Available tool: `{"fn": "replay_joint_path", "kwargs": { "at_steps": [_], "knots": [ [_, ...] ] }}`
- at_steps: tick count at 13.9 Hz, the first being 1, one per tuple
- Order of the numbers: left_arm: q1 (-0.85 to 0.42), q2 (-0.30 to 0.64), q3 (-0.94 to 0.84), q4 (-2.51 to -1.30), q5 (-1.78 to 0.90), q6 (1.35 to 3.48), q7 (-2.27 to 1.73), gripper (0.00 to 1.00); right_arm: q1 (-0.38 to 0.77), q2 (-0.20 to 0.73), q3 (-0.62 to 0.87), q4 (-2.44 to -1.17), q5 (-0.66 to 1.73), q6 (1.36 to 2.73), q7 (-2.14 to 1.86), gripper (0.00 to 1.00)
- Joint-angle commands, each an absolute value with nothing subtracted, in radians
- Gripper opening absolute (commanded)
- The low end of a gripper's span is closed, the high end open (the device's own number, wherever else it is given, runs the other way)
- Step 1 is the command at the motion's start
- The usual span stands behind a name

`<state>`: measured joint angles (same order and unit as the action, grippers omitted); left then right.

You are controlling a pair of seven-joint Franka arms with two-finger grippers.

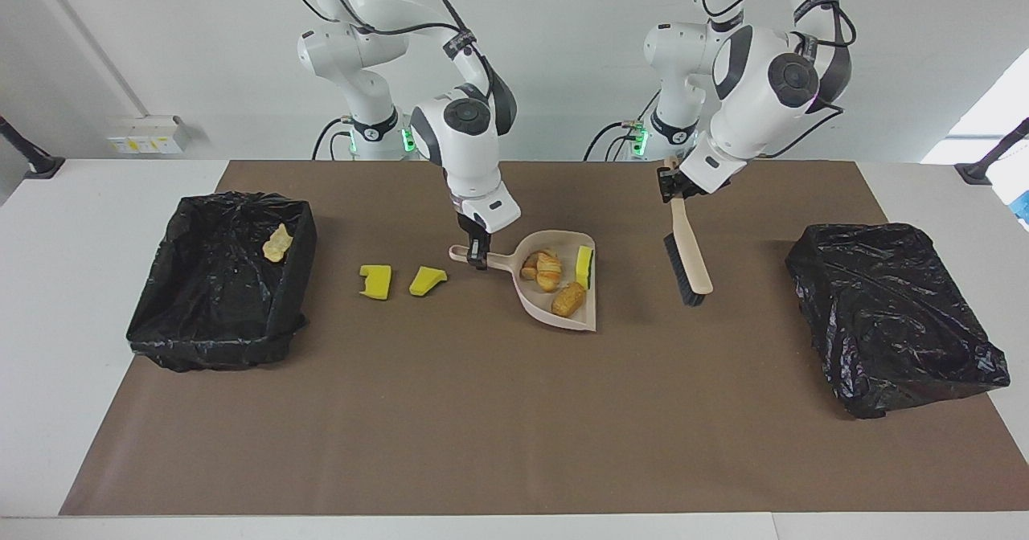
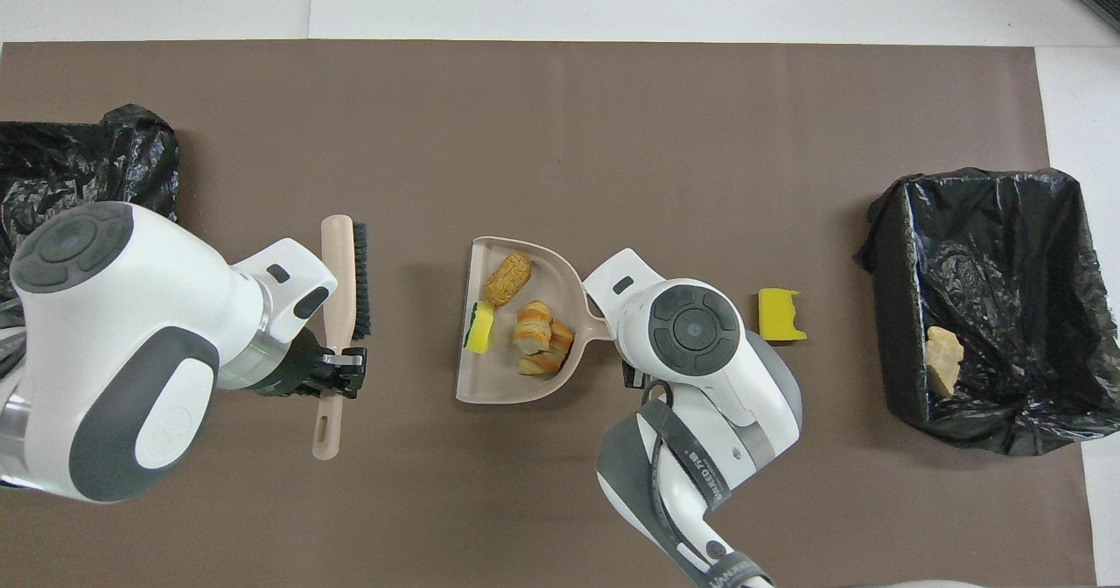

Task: Sweep and dump trash in bin
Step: 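Carry the dustpan to the nearer bin with the right gripper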

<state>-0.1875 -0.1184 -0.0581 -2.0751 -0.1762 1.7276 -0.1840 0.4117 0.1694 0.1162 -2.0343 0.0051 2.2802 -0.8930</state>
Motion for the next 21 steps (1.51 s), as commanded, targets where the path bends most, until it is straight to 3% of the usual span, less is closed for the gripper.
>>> {"fn": "replay_joint_path", "kwargs": {
  "at_steps": [1,7,10,16,21],
  "knots": [
    [-0.155,-0.124,-0.067,-2.075,-0.158,1.710,-0.131,0.00,0.345,0.131,0.123,-1.912,0.087,2.095,-1.010,0.00],
    [-0.195,-0.126,-0.077,-2.144,-0.144,1.781,-0.126,0.00,0.148,0.109,0.118,-1.741,0.155,1.824,-1.264,0.00],
    [-0.358,-0.115,-0.078,-2.181,-0.144,1.857,-0.300,0.00,0.037,0.074,0.112,-1.715,0.137,1.734,-1.365,0.00],
    [-0.687,-0.037,-0.080,-2.183,-0.149,2.023,-0.690,0.00,-0.201,0.060,0.104,-1.715,0.056,1.700,-1.645,0.00],
    [-0.764,0.008,-0.081,-2.197,-0.184,2.072,-0.726,0.00,-0.380,0.072,0.103,-1.697,-0.086,1.727,-1.833,0.00]
  ]
}}
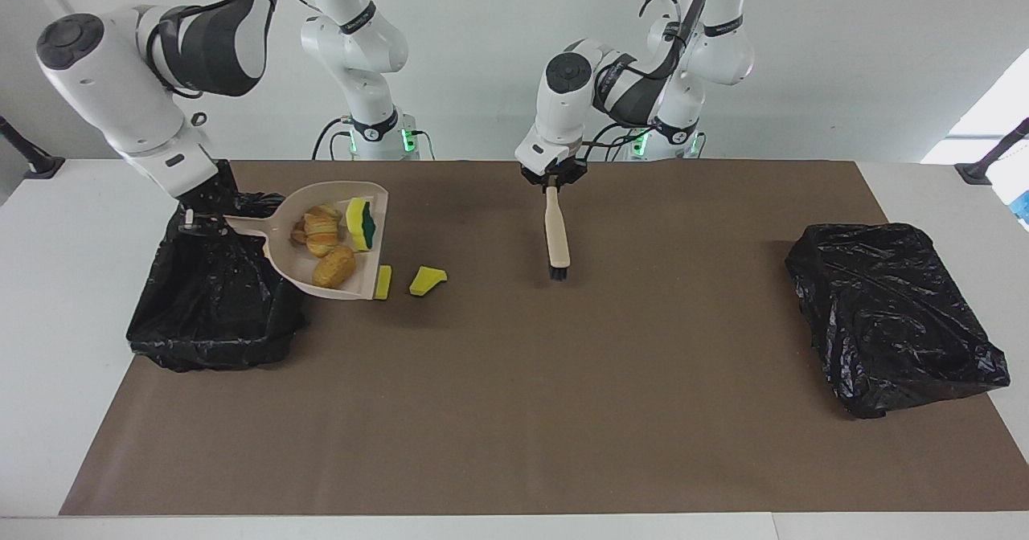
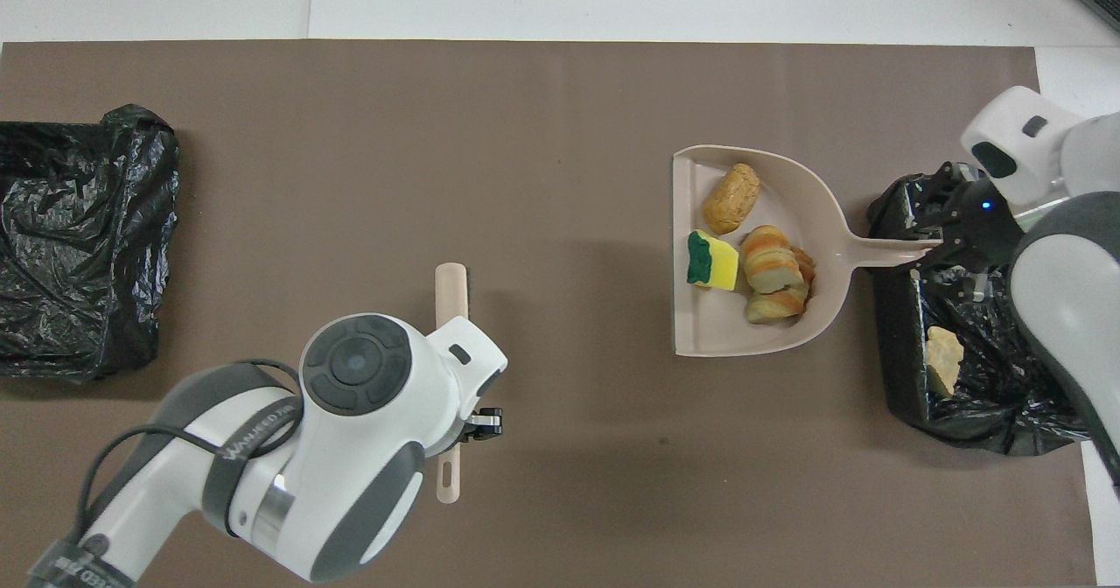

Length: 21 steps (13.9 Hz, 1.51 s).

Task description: Sweep and dump trash in bin

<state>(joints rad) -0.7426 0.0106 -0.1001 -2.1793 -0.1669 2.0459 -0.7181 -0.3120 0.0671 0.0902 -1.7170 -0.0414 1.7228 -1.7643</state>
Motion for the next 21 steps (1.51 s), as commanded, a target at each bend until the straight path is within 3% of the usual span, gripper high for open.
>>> {"fn": "replay_joint_path", "kwargs": {
  "at_steps": [1,5,9,11,12,13,16,21],
  "knots": [
    [-0.782,0.012,-0.080,-2.209,-0.189,2.088,-0.729,0.00,-0.409,0.075,0.101,-1.684,-0.119,1.747,-1.867,0.00],
    [-0.798,0.017,-0.081,-2.252,-0.219,2.155,-0.767,0.00,-0.518,0.074,0.100,-1.683,-0.234,1.876,-1.898,0.00],
    [-0.814,0.047,-0.080,-2.260,-0.221,2.164,-0.758,0.03,-0.479,0.060,0.107,-1.721,-0.482,1.908,-1.710,0.00],
    [-0.807,0.048,-0.080,-2.249,-0.221,2.151,-0.747,0.36,-0.411,0.020,0.106,-1.791,-0.604,1.907,-1.613,0.00],
    [-0.801,0.037,-0.078,-2.247,-0.221,2.143,-0.741,0.73,-0.396,-0.007,0.106,-1.836,-0.659,1.907,-1.567,0.00],
    [-0.789,0.026,-0.077,-2.246,-0.221,2.135,-0.729,1.00,-0.396,-0.027,0.106,-1.867,-0.695,1.907,-1.534,0.00],
    [-0.703,0.000,-0.069,-2.198,-0.215,2.047,-0.709,1.00,-0.406,-0.038,0.103,-1.867,-0.794,1.859,-1.488,0.00],
    [-0.448,-0.058,-0.067,-2.155,-0.184,2.008,-0.542,1.00,-0.433,-0.094,0.107,-1.815,-0.795,1.778,-1.546,0.00]
  ]
}}
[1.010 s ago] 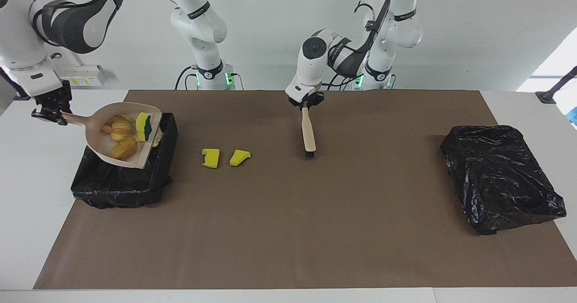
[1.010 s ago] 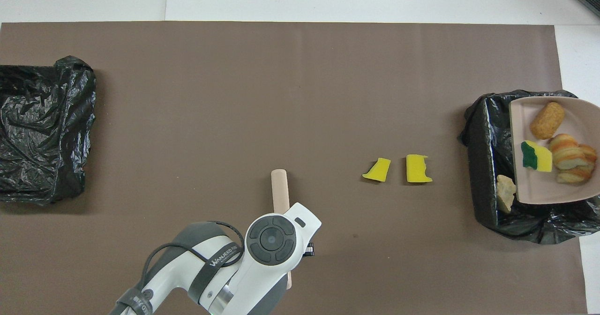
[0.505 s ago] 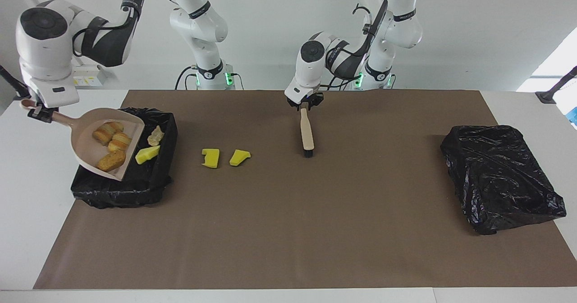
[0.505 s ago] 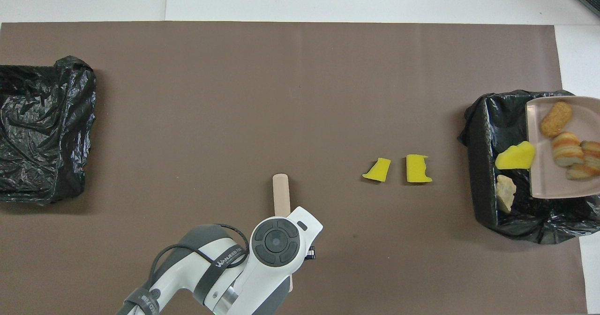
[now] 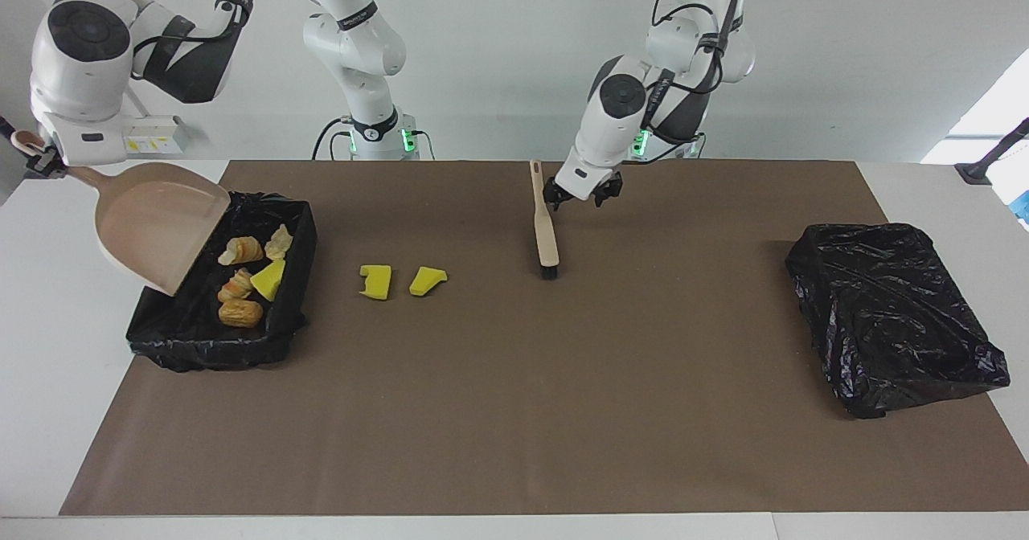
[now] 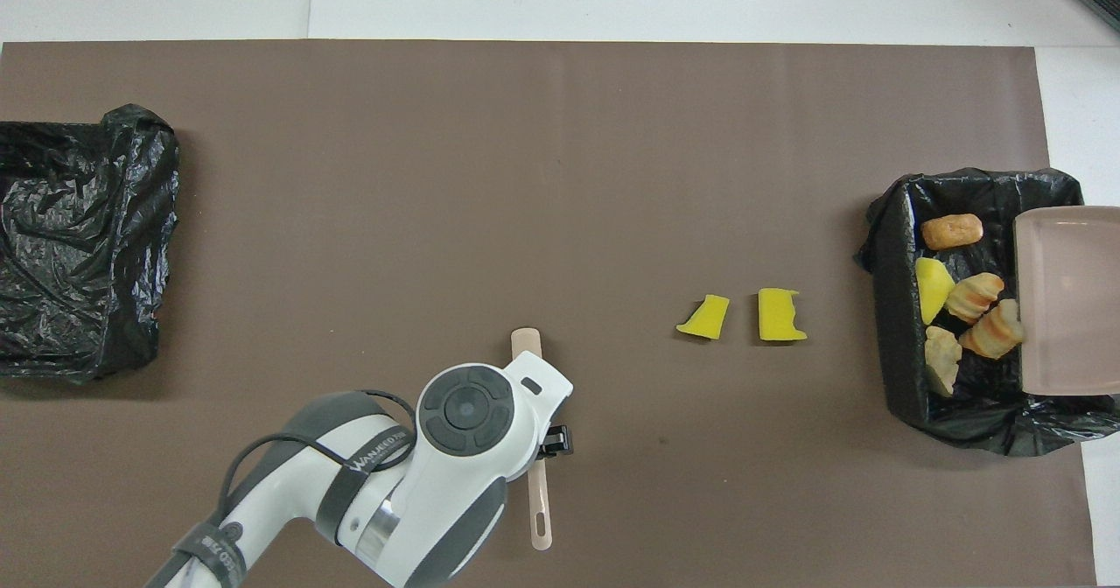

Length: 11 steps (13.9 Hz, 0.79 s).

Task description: Sweep and dump trash in bin

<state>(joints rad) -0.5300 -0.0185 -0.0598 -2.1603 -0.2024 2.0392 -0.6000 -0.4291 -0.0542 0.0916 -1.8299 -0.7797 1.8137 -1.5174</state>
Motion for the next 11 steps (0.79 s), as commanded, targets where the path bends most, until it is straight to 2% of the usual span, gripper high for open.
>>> {"fn": "replay_joint_path", "kwargs": {
  "at_steps": [1,7,11],
  "knots": [
    [-0.393,-0.073,-0.066,-2.155,-0.178,2.003,-0.478,1.00,-0.425,-0.091,0.110,-1.798,-0.779,1.749,-1.549,0.00],
    [-0.092,-0.120,-0.066,-2.126,-0.106,1.876,-0.088,1.00,-0.391,-0.083,0.133,-1.787,-0.513,1.740,-1.519,0.00],
    [-0.019,-0.115,-0.067,-2.036,-0.025,1.815,0.047,1.00,-0.341,-0.081,0.138,-1.793,-0.339,1.733,-1.347,0.00]
  ]
}}
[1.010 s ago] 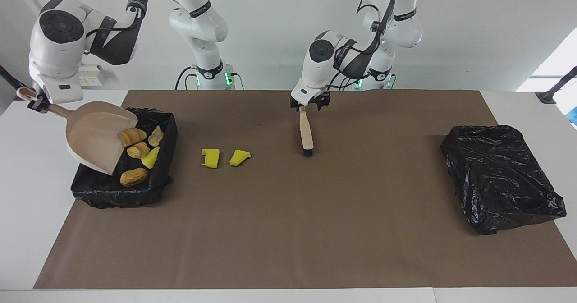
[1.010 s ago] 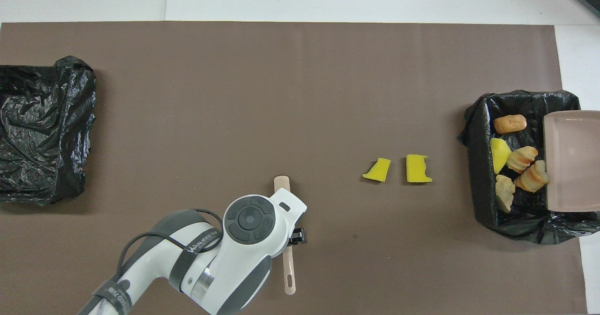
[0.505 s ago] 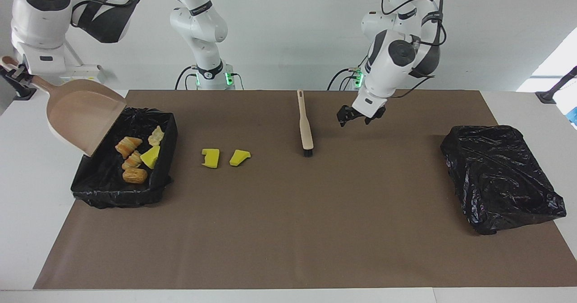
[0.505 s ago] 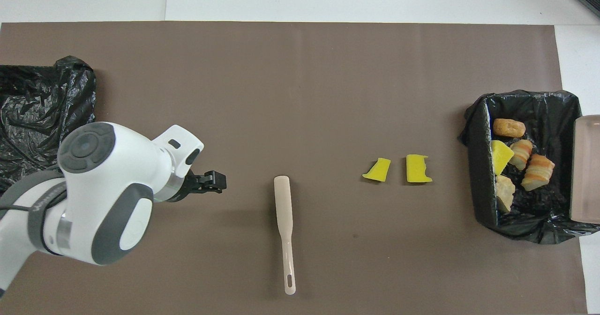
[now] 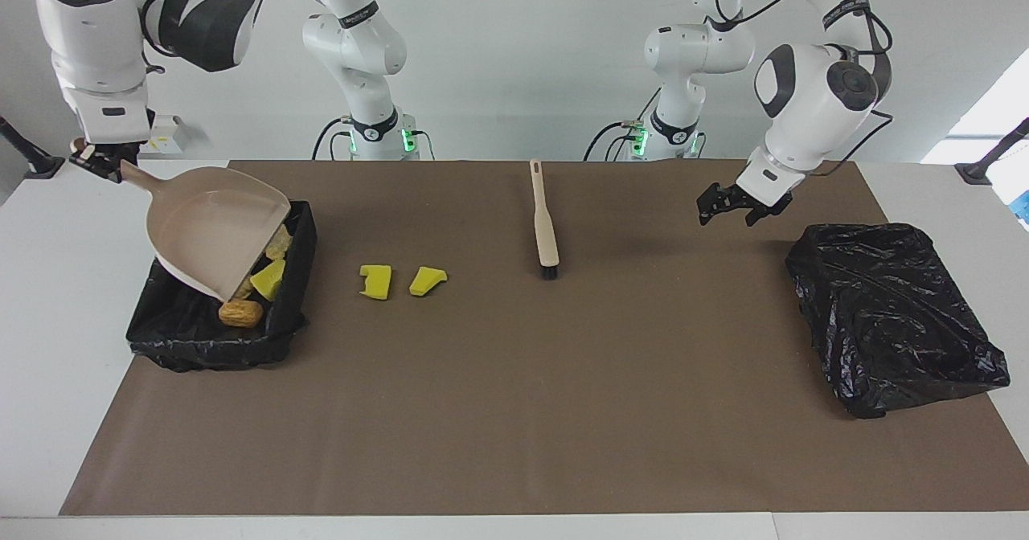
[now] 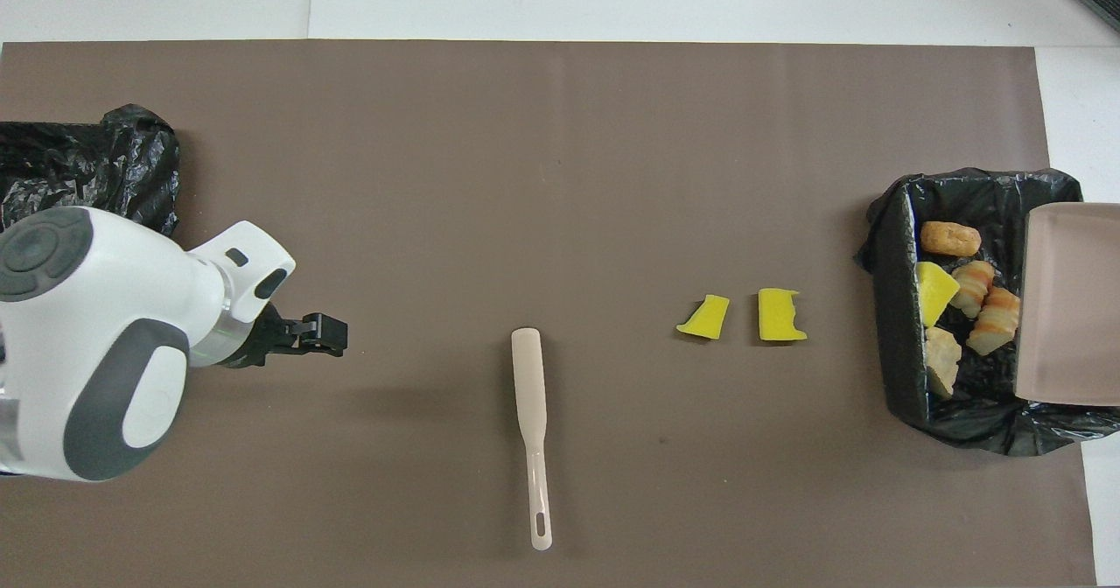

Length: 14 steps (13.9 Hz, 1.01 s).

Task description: Sweep and dump trash in bin

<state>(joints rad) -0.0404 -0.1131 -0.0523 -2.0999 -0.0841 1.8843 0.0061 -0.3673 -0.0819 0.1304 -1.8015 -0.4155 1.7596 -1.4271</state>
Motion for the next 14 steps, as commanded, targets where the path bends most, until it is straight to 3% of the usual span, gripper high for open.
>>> {"fn": "replay_joint_path", "kwargs": {
  "at_steps": [1,7,10,14],
  "knots": [
    [-0.008,-0.112,-0.066,-2.004,-0.009,1.769,0.084,1.00,-0.312,-0.081,0.138,-1.793,-0.306,1.732,-1.282,0.00],
    [0.041,-0.143,-0.058,-1.757,-0.009,1.527,0.123,1.00,-0.109,0.015,0.140,-1.781,-0.075,1.776,-0.743,0.00],
    [0.040,-0.230,-0.055,-1.740,-0.011,1.474,0.117,1.00,0.013,0.121,0.140,-1.723,-0.046,1.815,-0.415,0.00],
    [0.038,-0.259,-0.063,-1.758,-0.011,1.485,0.110,1.00,0.176,0.227,0.140,-1.661,-0.054,1.902,-0.050,0.00]
  ]
}}
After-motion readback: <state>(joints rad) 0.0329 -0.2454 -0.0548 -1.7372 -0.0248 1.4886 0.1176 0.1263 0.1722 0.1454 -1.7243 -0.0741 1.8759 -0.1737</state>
